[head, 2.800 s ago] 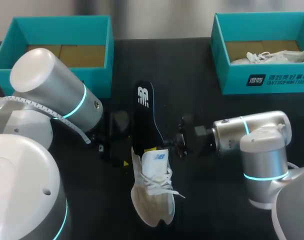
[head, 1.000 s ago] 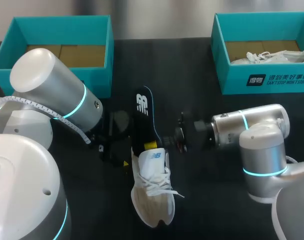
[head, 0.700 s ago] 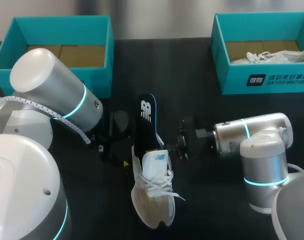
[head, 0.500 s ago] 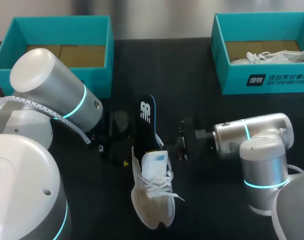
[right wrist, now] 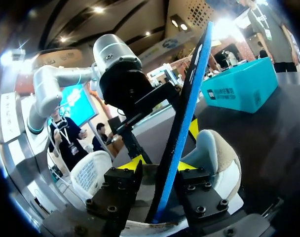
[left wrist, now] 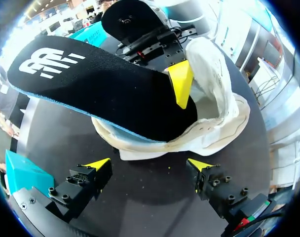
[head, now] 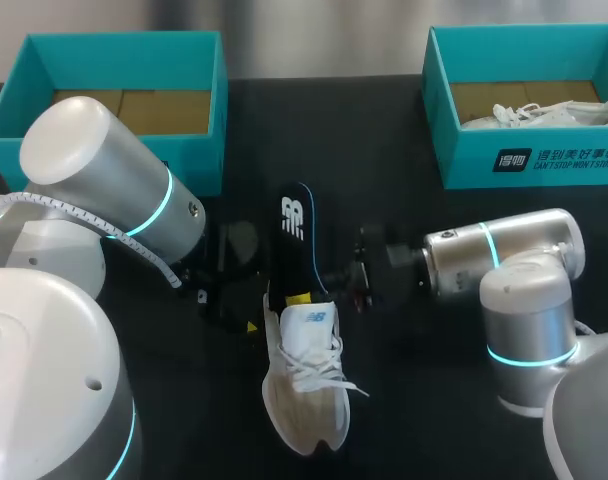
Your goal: Take the shoe out of the shoebox, open the shoe tongue, remove and reinsert the insole, then place the shoe into the shoebox
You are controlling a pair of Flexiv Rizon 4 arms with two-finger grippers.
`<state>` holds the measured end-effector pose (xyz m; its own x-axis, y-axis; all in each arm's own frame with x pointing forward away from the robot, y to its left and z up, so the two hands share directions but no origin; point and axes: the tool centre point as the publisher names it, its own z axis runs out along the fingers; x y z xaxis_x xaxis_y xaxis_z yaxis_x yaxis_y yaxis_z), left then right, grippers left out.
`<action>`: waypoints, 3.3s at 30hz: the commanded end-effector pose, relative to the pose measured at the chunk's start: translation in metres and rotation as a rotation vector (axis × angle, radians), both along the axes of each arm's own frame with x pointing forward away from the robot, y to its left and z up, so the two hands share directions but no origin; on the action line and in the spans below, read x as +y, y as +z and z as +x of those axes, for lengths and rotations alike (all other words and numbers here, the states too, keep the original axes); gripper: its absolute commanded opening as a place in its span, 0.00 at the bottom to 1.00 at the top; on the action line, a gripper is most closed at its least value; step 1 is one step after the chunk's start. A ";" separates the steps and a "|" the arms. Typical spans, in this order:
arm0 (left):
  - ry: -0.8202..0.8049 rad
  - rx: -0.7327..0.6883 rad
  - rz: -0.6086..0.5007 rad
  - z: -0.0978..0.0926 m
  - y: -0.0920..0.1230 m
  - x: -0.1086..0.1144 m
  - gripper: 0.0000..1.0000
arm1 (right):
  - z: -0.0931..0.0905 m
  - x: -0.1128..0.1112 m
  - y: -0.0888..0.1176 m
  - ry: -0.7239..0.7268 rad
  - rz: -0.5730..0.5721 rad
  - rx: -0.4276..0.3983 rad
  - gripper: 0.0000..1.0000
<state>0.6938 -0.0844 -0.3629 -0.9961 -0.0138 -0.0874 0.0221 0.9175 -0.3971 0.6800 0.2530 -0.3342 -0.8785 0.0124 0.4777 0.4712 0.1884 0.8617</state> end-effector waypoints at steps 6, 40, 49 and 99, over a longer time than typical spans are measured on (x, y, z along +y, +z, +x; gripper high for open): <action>-0.001 0.000 -0.002 -0.001 0.000 0.001 1.00 | 0.013 0.007 0.012 0.029 -0.013 -0.020 0.38; -0.001 0.000 -0.002 -0.001 0.000 0.001 1.00 | -0.006 -0.001 -0.016 -0.025 -0.009 0.127 0.31; -0.001 0.000 -0.002 -0.001 0.000 0.001 1.00 | 0.005 0.005 0.008 0.014 -0.026 0.040 0.35; -0.001 0.000 -0.002 -0.001 0.000 0.001 1.00 | 0.013 0.007 0.013 -0.033 -0.081 0.150 0.48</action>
